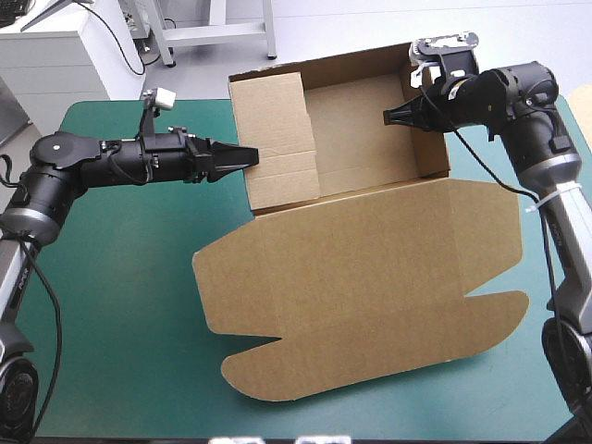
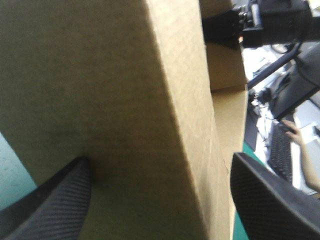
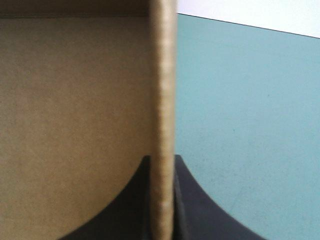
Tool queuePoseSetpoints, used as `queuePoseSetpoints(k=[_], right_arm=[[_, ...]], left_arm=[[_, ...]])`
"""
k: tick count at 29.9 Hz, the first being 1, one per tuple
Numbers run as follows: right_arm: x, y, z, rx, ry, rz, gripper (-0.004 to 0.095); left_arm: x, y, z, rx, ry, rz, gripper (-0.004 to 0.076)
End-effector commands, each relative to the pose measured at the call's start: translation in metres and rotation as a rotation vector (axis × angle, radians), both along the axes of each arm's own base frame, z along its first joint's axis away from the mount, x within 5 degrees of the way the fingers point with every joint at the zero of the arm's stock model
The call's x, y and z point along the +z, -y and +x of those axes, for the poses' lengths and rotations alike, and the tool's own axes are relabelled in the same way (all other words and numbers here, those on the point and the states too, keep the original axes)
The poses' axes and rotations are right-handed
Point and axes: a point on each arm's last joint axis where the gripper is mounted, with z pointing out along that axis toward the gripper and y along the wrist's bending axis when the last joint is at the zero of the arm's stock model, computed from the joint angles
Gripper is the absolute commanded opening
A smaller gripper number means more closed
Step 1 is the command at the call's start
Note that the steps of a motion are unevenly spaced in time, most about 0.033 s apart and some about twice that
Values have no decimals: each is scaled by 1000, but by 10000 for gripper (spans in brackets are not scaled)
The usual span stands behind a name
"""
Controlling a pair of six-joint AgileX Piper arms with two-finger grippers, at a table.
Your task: Fold the box
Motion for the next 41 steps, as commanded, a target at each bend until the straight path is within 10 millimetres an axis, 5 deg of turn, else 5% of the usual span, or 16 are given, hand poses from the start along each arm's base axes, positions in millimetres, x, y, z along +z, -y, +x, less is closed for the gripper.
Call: queuePoseSetpoints(k=[1, 10, 18, 31, 41], right_arm=[[31, -3, -13, -15, 152, 60, -15], [32, -9, -14, -14, 151, 97, -15], [32, -15, -16, 16, 122, 181, -15], [30, -15, -17, 21, 106, 166, -15], [20, -15, -18, 40, 21, 121, -15]], left_arm=[[41, 15, -13, 72, 71, 52, 545], [70, 37, -17, 329, 75, 357, 475], [45, 55, -5, 412, -13, 513, 475], [50, 60, 4, 458, 14, 439, 400], [55, 65, 11, 489, 51, 340, 42]])
